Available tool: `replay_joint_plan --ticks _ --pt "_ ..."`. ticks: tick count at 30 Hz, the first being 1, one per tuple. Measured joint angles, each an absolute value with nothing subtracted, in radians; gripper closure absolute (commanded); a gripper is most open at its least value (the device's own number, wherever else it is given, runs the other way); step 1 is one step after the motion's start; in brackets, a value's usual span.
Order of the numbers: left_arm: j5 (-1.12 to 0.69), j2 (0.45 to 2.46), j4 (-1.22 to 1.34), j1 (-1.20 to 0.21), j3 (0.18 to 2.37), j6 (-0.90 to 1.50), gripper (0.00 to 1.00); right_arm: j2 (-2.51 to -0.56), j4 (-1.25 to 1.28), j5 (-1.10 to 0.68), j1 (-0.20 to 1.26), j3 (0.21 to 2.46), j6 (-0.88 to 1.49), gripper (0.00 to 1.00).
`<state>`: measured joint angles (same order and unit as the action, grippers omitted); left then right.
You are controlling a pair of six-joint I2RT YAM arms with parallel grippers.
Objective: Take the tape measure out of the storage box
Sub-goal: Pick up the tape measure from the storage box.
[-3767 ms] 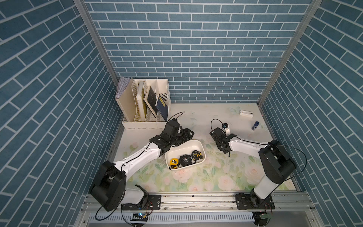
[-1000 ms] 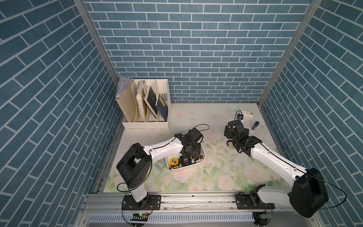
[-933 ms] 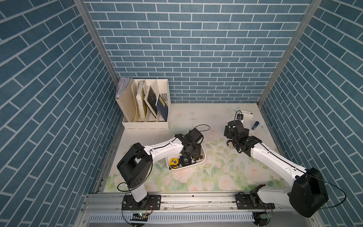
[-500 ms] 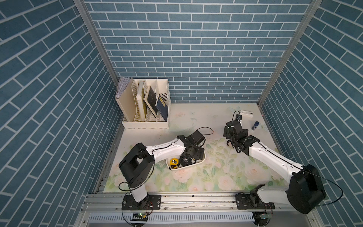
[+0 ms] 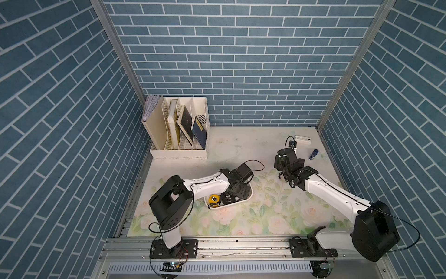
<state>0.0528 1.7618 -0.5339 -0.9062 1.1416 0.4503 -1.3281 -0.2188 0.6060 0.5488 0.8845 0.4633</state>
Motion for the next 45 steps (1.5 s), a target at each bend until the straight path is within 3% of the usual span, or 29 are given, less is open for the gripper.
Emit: replay_joint_plan --ticks 25,45 --pt "0.082 1.625 -0.434 -0.91 1.055 0.278 0.06 -1.403 -0.193 0.598 0.549 0.897 0.463 0.1" --pt "0.09 1.684 -0.45 -0.91 1.064 0.116 0.07 -1.43 -0.189 0.598 0.547 0.908 0.463 0.1"
